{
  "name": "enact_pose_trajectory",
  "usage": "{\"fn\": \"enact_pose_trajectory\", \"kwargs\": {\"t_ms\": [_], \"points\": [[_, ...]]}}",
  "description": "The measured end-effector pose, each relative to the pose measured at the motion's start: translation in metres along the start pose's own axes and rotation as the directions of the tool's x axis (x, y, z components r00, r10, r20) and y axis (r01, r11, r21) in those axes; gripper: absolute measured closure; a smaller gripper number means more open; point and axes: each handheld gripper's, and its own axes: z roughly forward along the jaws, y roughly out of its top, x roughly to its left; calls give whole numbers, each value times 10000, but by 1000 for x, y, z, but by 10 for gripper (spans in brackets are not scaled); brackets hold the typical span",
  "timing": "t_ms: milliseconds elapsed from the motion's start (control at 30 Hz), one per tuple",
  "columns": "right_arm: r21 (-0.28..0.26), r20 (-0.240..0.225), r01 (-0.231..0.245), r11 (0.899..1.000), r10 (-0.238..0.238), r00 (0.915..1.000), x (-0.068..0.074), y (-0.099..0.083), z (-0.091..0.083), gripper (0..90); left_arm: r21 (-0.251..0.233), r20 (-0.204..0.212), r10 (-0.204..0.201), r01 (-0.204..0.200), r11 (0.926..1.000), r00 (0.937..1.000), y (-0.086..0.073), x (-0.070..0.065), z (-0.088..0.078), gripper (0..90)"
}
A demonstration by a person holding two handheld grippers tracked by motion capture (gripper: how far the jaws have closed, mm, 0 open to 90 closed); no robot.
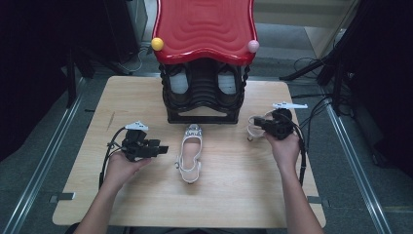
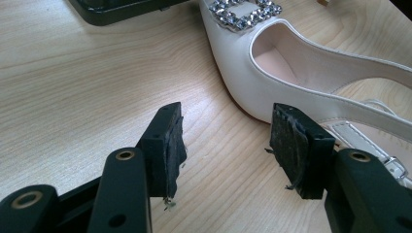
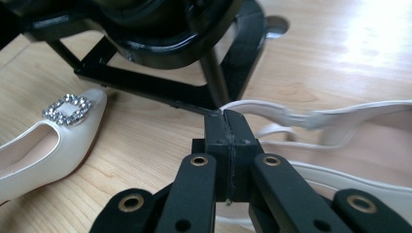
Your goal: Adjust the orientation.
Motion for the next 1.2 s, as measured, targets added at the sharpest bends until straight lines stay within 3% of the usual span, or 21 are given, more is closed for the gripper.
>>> {"fn": "enact_pose_trajectory", "kwargs": {"t_ms": [133,300,333,500,733,1200], "points": [[190,-195,71,9998,-67,9998,9,-1,18,900,48,-26,-15,15,10000,10000,0,0,1,461],[625,-118,69,9980,-62,9999,14,-5,40,900,22,-70,-14,14,10000,10000,0,1,0,461],[461,-177,90,9989,-82,9998,13,-6,42,900,15,-74,-21,21,10000,10000,0,1,0,461],[465,-119,239,9986,-234,9997,14,-9,38,900,73,-62,-13,13,10000,10000,-1,2,1,461],[589,-265,80,9982,-64,9996,10,-17,27,900,93,-47,15,-14,10000,10000,-1,1,1,461],[468,152,-180,9987,173,9997,-4,-41,-15,898,165,-31,75,-74,9998,10000,0,0,4,459]]}}
